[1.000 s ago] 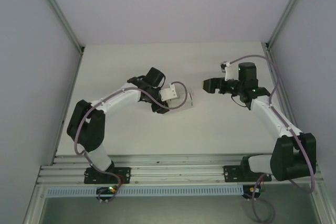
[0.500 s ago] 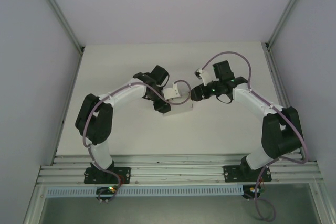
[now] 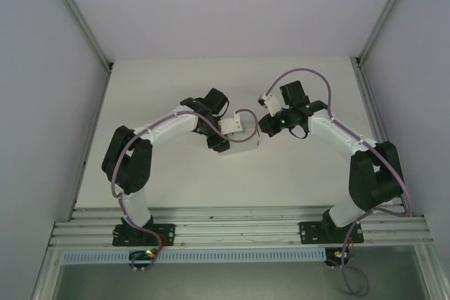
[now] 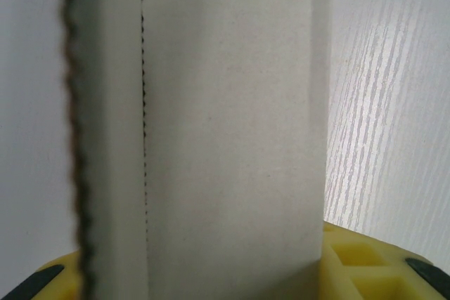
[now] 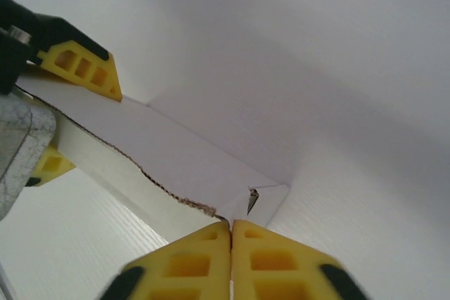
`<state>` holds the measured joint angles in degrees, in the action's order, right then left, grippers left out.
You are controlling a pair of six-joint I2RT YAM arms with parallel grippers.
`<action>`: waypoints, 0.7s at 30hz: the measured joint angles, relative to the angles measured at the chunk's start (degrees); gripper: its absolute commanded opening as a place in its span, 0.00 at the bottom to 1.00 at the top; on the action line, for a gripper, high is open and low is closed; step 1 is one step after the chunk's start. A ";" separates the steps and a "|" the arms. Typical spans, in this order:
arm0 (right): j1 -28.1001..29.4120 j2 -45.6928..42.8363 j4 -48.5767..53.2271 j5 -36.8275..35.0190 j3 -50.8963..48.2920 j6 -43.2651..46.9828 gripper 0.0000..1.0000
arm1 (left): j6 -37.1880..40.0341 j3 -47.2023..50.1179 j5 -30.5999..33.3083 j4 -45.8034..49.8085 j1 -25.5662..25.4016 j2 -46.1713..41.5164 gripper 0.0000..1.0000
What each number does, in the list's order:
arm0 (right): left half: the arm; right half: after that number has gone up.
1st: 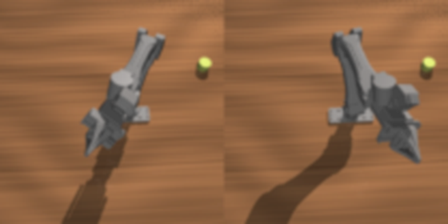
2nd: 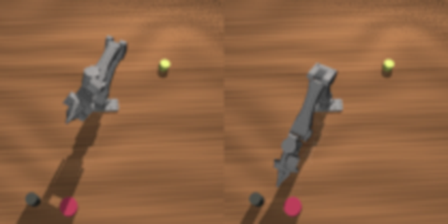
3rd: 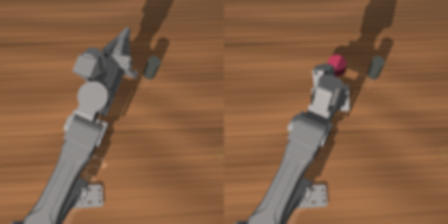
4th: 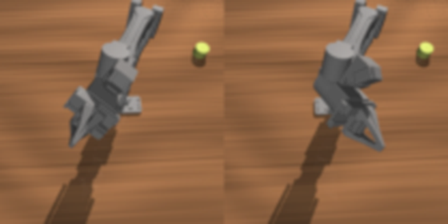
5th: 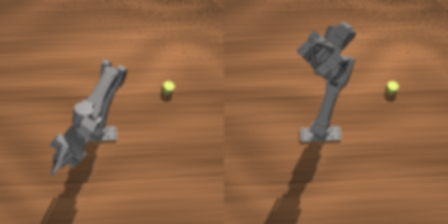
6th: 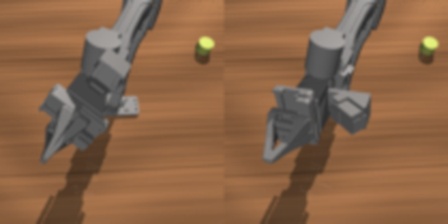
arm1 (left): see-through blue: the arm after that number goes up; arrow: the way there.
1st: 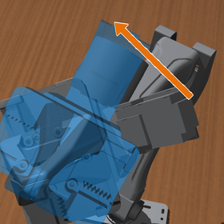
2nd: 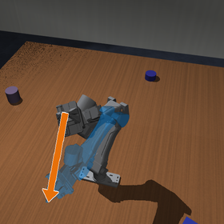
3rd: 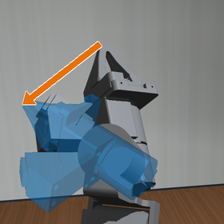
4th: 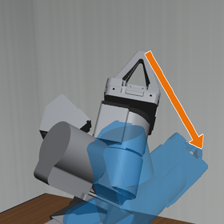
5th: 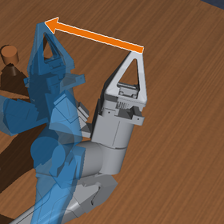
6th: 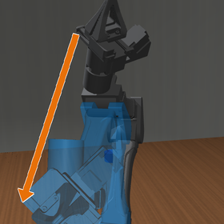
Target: Assemble paper box
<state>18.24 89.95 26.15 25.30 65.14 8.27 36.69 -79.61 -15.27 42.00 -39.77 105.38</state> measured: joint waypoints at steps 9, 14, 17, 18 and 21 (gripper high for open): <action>3.45 -2.34 -1.09 -6.34 -1.70 -10.58 0.00 | -0.04 0.00 0.07 0.00 0.00 0.00 0.38; 4.31 -5.79 -6.95 -8.24 -7.30 -20.33 0.00 | 0.02 -0.09 0.26 0.00 -0.15 0.00 0.38; 4.44 -6.80 -9.09 -8.41 -8.98 -24.48 0.00 | 0.00 -0.15 0.50 0.00 -0.37 0.00 0.38; 4.44 -6.91 -9.49 -8.41 -9.20 -25.38 0.00 | 0.00 -0.15 0.50 0.00 -0.37 0.00 0.38; 4.44 -6.99 -10.27 -8.55 -9.66 -26.23 0.00 | -0.02 -0.15 0.50 -0.07 -0.37 0.00 0.39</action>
<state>22.68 82.96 15.88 16.75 55.48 -17.96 36.67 -79.77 -14.76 41.93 -40.14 105.38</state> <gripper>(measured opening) 0.039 0.421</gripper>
